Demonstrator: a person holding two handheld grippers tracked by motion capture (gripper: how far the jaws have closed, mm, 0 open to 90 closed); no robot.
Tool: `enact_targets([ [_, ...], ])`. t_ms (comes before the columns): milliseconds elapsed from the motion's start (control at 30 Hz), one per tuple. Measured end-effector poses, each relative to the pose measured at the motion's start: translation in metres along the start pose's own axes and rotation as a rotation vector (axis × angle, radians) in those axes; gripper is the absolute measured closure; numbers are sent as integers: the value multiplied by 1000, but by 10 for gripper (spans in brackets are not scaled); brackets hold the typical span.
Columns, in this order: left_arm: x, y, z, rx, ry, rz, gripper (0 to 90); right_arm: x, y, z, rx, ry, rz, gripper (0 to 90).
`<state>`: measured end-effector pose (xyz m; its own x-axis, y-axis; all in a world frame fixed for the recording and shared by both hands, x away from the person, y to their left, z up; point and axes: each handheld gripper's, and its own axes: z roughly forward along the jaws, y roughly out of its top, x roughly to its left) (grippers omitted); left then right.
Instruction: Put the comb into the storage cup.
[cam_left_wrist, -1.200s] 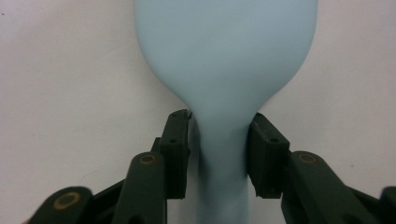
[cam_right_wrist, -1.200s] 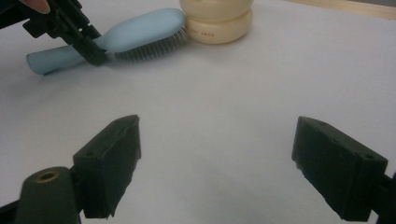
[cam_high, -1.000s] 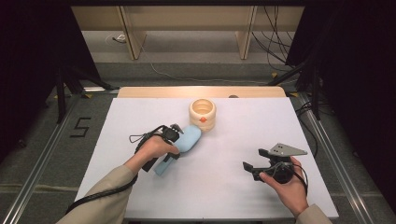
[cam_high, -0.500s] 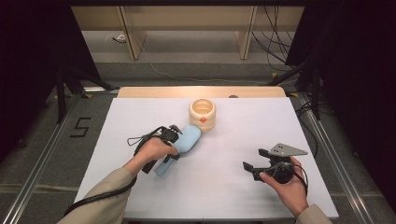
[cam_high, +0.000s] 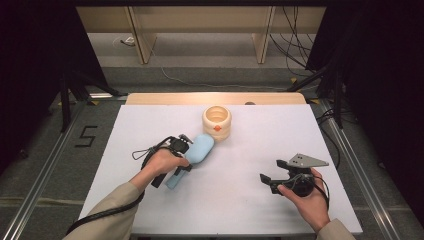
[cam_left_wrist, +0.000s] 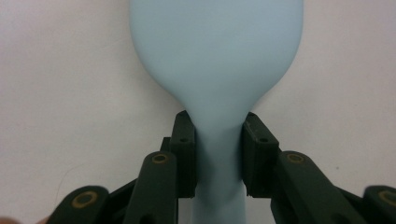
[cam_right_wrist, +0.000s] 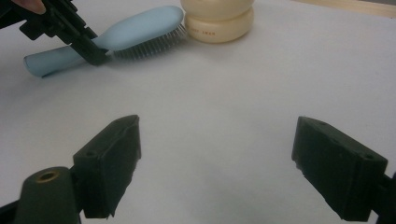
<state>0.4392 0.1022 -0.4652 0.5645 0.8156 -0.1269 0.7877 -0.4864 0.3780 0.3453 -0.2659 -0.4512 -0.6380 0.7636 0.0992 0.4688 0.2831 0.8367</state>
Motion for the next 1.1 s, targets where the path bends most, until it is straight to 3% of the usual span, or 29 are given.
enact_targets([
  [267,2,-4,-3,-28,1,6,696,0,0,1,3,1,3,165],
  [833,11,-16,-18,-122,-5,-23,696,1,0,2,5,1,3,165],
  [1100,9,-18,-23,-200,-11,-43,696,1,-1,2,10,3,2,165],
])
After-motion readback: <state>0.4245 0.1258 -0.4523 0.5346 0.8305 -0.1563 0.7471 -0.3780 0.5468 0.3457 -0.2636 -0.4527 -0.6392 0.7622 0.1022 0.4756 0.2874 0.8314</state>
